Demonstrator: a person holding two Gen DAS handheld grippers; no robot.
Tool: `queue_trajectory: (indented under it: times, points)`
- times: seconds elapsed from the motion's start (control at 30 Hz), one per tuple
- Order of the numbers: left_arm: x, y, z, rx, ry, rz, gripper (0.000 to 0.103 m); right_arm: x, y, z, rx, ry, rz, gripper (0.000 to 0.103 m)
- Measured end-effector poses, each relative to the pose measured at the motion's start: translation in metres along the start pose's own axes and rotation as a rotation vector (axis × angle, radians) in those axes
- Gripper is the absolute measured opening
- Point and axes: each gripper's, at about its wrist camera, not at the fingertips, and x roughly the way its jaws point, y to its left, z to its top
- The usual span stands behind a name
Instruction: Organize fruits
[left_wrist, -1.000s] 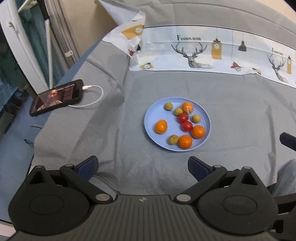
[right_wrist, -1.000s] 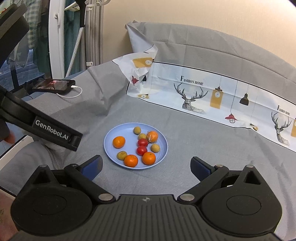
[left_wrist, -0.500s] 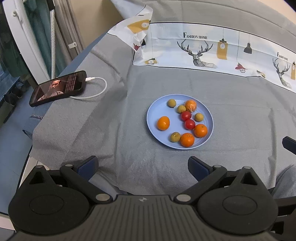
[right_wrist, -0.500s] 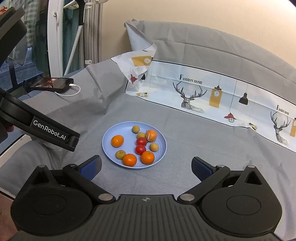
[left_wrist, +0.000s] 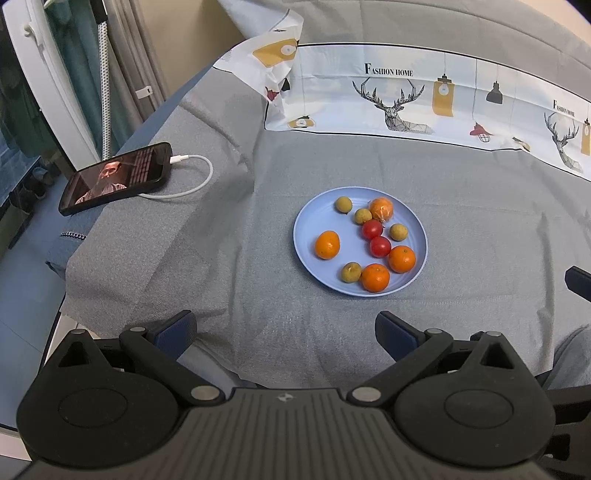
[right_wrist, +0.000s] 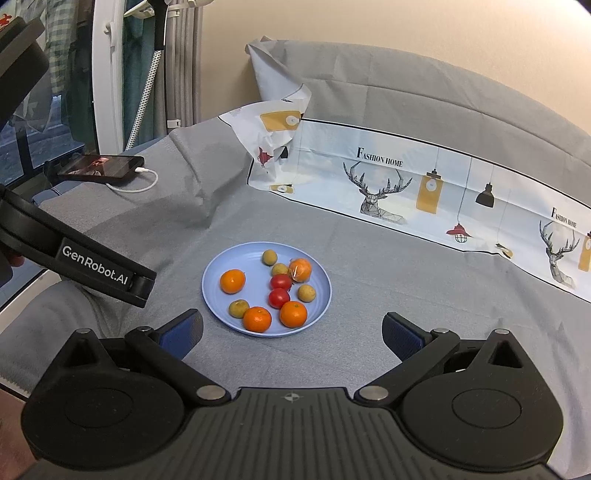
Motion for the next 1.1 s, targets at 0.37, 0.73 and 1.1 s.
queue_trajectory:
  times: [0.37,0.73,1.1]
  points:
    - [0.0,0.0,0.0,0.007,0.0,0.001,0.103,0.0,0.0,0.0,0.001,0.0,0.0,0.102]
    - [0.003,0.0,0.0,0.014,0.005,0.007,0.103,0.002,0.0,-0.001,0.007,0.0,-0.001,0.102]
    - [0.027,0.0,0.011,0.018,0.043,0.017,0.103,0.015,-0.002,-0.001,0.023,0.019,-0.009,0.102]
